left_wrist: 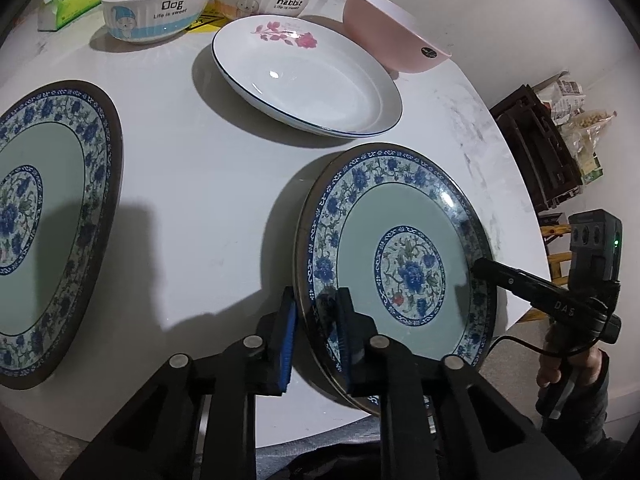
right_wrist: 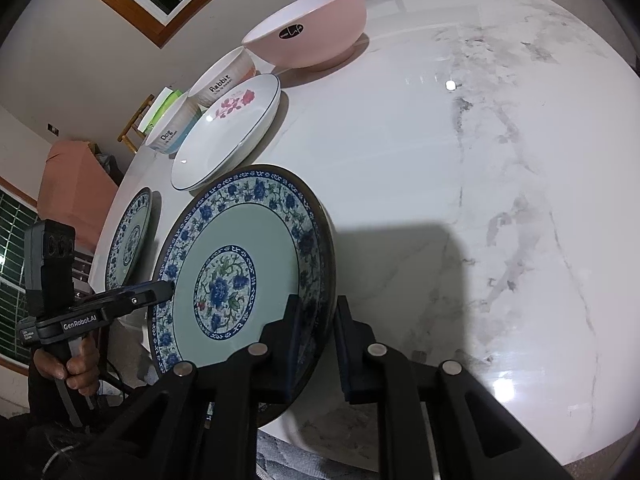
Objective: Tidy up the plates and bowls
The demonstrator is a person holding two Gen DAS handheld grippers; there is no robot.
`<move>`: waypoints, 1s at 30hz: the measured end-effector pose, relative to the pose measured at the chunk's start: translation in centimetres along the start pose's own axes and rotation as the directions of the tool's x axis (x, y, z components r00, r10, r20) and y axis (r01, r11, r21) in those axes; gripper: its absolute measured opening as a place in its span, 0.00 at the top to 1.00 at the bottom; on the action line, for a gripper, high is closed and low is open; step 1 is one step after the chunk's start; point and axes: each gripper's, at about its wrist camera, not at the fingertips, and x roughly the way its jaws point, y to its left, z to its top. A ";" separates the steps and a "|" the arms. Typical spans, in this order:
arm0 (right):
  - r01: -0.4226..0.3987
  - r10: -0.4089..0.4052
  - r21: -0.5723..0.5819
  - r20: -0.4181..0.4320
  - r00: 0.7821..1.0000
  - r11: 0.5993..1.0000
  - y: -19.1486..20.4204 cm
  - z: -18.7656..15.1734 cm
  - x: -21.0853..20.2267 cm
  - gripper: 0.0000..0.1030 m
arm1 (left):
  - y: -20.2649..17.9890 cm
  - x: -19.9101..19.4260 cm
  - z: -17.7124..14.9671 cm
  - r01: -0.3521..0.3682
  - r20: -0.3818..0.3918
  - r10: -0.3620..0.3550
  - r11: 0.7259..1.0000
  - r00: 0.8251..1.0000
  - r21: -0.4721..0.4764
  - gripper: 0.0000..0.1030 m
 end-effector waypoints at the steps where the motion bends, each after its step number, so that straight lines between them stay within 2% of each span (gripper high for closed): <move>1: 0.004 -0.004 0.001 0.000 1.000 1.000 0.1 0.0 0.0 0.84 | 0.0 0.0 -0.1 -0.003 0.000 0.003 1.000 1.000 0.002 0.86; 16: 0.023 -0.023 0.010 0.030 0.999 1.000 1.5 -0.3 -0.9 0.84 | -0.3 -1.6 -0.1 -0.016 0.025 0.016 1.000 1.000 0.020 0.86; 30: -0.005 0.008 -0.076 0.035 0.999 0.997 7.0 2.5 0.2 0.84 | 3.0 -5.8 0.9 -0.055 0.110 0.060 0.998 0.992 -0.044 0.86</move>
